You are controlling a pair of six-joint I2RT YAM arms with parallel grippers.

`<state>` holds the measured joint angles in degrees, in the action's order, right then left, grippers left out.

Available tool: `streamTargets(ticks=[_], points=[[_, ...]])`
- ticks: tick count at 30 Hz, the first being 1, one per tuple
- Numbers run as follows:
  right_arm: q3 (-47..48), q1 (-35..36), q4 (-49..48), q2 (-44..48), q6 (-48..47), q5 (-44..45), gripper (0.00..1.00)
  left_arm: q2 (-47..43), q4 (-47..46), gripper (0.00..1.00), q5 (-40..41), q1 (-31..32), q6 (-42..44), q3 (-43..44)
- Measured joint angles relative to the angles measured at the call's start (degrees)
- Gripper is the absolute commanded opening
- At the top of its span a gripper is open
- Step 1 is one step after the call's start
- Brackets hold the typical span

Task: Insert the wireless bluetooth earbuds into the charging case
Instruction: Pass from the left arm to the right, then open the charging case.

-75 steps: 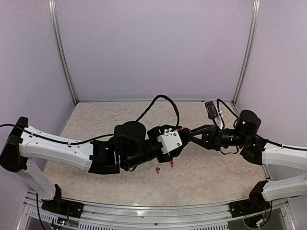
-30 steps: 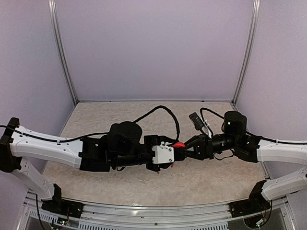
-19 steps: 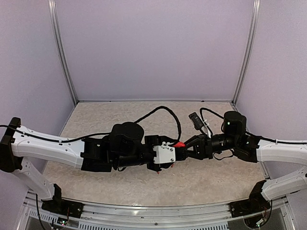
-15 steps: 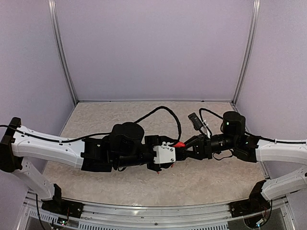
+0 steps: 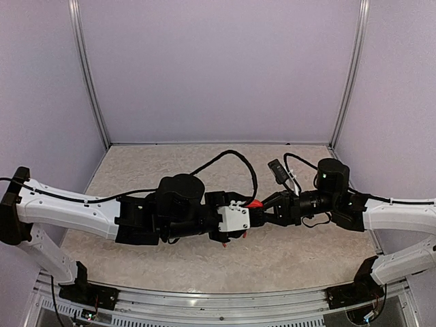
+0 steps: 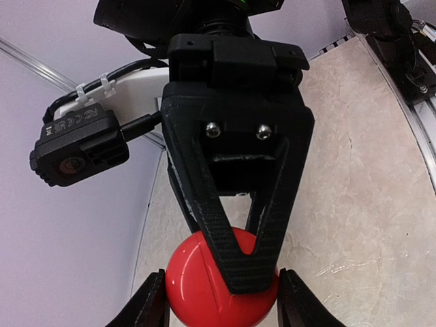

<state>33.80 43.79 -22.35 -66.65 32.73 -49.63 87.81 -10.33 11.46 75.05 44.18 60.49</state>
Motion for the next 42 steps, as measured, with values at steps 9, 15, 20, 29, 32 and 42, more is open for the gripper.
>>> streamTargets(ticks=[9, 15, 20, 29, 32, 42], points=[[-0.3, 0.0, -0.8, 0.0, 1.3, 0.3, 0.22, 0.0, -1.1, 0.37, 1.5, 0.0, 0.5, 0.0], [-0.4, 0.0, -1.2, 0.0, 1.0, 0.6, 0.11, 0.0, -1.2, 0.61, 1.5, 0.0, 0.2, 0.0], [-0.5, 0.2, -0.9, 0.4, 0.3, 0.8, 0.09, 0.0, -2.9, 0.85, 1.9, 0.0, -0.9, -0.1], [-0.4, 0.2, 2.4, 5.7, -6.2, 2.8, 0.04, -6.1, -6.3, 0.9, -4.6, -2.6, -10.7, -6.0], [0.2, 0.2, 4.0, 6.5, -9.9, 3.7, 0.02, -8.2, -8.0, 0.89, -9.9, -5.5, -17.5, -6.0], [1.3, 0.2, 7.7, 8.1, -17.5, 5.0, 0.0, -6.8, -10.6, 0.81, -18.1, -7.4, -30.8, -3.7]])
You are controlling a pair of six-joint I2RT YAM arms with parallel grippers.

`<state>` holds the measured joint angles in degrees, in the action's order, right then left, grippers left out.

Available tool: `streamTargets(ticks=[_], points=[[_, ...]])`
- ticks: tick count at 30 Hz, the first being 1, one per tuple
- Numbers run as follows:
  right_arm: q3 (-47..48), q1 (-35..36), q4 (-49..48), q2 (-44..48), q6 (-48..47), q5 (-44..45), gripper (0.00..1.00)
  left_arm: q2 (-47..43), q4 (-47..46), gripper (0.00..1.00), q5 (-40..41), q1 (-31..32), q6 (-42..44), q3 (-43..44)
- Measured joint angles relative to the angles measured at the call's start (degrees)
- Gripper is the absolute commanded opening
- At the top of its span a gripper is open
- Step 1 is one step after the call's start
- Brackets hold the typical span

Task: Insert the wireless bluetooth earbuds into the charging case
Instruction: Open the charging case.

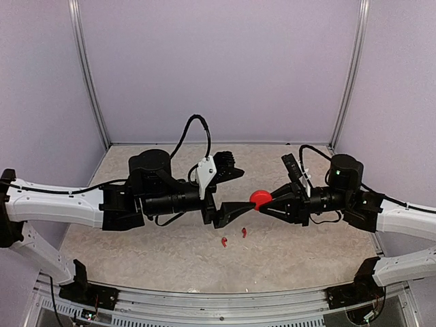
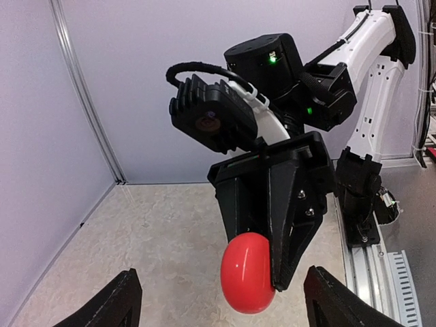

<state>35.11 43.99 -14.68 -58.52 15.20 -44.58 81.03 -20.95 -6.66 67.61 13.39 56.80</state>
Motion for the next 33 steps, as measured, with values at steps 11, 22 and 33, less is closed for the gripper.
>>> streamTargets(ticks=[11, 22, 33], points=[[0.6, 0.1, 0.8, 0.2, -1.0, -0.1, 0.0, 4.4, 2.0, 0.76, 2.5, 0.0, -0.7, 4.9], [0.6, 0.1, 1.5, 0.4, -0.9, -0.1, 0.0, 6.6, 3.9, 0.74, 3.5, 0.1, 1.2, 6.5], [0.6, 0.1, 1.6, 0.4, -0.9, 0.7, 0.0, 7.1, 4.2, 0.69, 3.7, -0.2, 1.2, 7.3]])
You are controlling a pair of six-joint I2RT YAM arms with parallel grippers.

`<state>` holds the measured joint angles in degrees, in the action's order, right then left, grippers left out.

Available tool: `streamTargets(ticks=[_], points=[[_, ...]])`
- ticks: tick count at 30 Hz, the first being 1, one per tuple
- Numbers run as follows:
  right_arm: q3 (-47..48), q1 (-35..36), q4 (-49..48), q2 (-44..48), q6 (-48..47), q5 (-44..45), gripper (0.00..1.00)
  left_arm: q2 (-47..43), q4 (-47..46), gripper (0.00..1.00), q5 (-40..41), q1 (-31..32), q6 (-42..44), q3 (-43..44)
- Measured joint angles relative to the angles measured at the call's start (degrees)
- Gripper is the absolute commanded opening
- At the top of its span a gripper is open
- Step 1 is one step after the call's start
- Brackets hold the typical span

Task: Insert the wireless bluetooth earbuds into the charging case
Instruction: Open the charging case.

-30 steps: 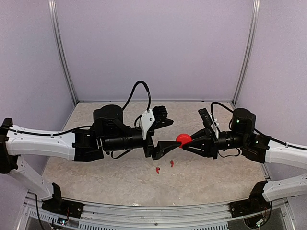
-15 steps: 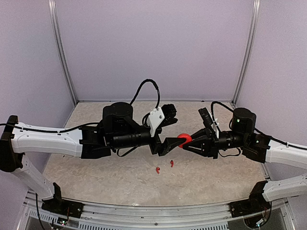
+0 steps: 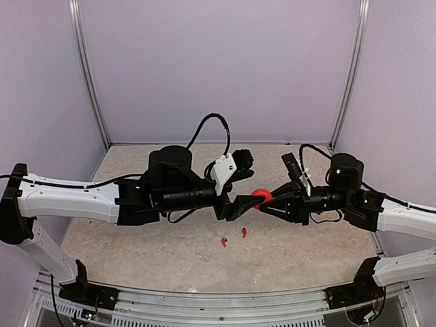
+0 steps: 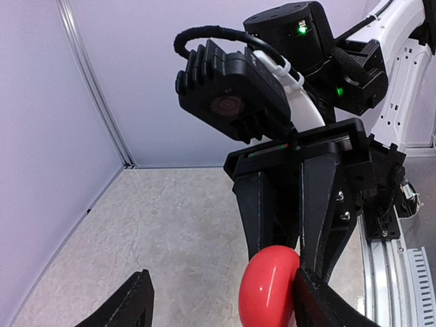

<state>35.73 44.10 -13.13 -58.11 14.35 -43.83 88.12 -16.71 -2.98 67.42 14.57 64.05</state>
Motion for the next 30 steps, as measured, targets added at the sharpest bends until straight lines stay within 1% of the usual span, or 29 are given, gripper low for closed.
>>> streamTargets(ticks=[9, 13, 16, 19, 24, 27, 30], points=[[0.0, 0.0, -0.4, 0.0, 0.0, 0.2, 0.0, -1.0, 0.0, 0.7, 0.3, -0.8, -0.8, 0.0], [-0.5, 0.0, -0.4, 0.8, -0.2, -1.3, 0.0, -1.9, -0.3, 0.7, 2.3, -2.7, -1.4, 0.0], [-0.8, 0.1, -0.4, 1.5, -0.5, -1.6, 0.0, -2.8, -0.6, 0.74, 3.2, -4.1, -1.7, -0.2], [-1.2, 0.1, -0.5, 1.8, -0.7, -1.6, 0.0, -3.7, -1.2, 0.78, 2.7, -4.2, -1.9, -0.9], [-2.5, 0.1, -0.9, 2.9, -1.5, -0.9, 0.0, -5.3, -2.0, 0.85, -0.5, -4.8, -4.3, -3.2], [-3.0, 0.1, -0.8, 4.4, -2.6, 0.3, 0.0, -6.4, -2.1, 0.88, -2.0, -6.1, -6.7, -5.3], [-3.3, 0.1, -0.4, 6.5, -4.0, 2.1, 0.0, -7.4, -1.9, 0.87, -2.8, -7.8, -9.8, -7.4]])
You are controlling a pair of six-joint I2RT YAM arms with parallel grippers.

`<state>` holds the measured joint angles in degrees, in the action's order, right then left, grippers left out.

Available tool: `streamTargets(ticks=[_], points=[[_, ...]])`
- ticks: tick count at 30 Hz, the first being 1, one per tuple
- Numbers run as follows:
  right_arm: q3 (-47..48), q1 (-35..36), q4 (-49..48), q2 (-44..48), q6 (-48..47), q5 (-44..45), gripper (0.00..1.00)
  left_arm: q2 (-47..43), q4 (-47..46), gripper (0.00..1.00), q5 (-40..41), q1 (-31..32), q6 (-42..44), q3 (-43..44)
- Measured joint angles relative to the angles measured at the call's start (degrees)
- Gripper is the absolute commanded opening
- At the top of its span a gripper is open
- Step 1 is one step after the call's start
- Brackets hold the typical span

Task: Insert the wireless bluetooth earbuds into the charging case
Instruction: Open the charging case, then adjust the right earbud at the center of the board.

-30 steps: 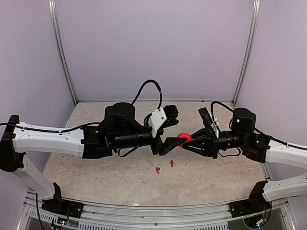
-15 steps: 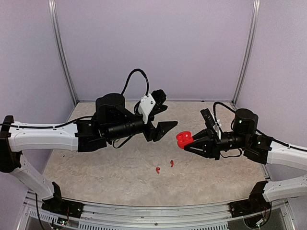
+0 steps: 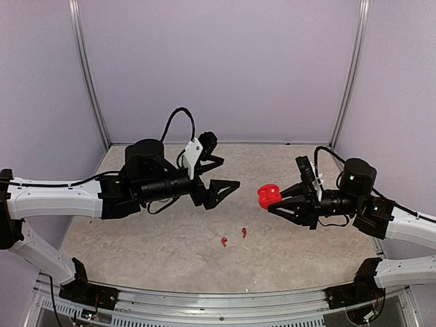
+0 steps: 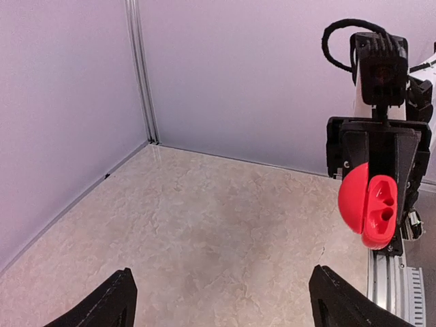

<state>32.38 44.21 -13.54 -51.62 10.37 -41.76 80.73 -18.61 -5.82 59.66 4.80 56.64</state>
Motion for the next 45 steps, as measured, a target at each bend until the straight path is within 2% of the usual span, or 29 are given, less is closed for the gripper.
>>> streamTargets(ticks=[4, 7, 10, 14, 21, 31, 45], points=[[-0.2, 0.0, 0.5, 2.0, -1.2, 2.4, 0.0, -0.1, 1.7, 0.81, -0.1, -2.0, -4.5, -1.2], [-1.0, 0.0, 0.7, 3.1, -1.4, 4.0, 0.0, 0.5, 3.7, 0.72, 0.0, -3.4, -8.0, -1.4], [-1.7, 0.0, 1.1, 3.7, -1.2, 5.0, 0.0, 2.6, 6.6, 0.65, 0.3, -4.3, -10.7, -1.3], [-2.9, 0.0, 1.7, 4.7, -0.5, 6.1, 0.0, 6.9, 12.0, 0.6, 0.8, -4.3, -13.4, -1.4], [-3.8, 0.0, 1.7, 5.0, 0.7, 6.8, 0.0, 12.3, 16.5, 0.55, 1.3, -4.1, -18.5, -2.1], [-4.3, -0.2, 1.9, 5.0, 1.2, 7.4, 0.0, 23.8, 23.4, 0.52, 1.3, -1.9, -22.5, 3.8], [-4.6, -0.5, 3.1, 5.0, 1.2, 7.6, 0.0, 30.2, 30.3, 0.48, 3.2, -0.4, -24.1, 11.6]])
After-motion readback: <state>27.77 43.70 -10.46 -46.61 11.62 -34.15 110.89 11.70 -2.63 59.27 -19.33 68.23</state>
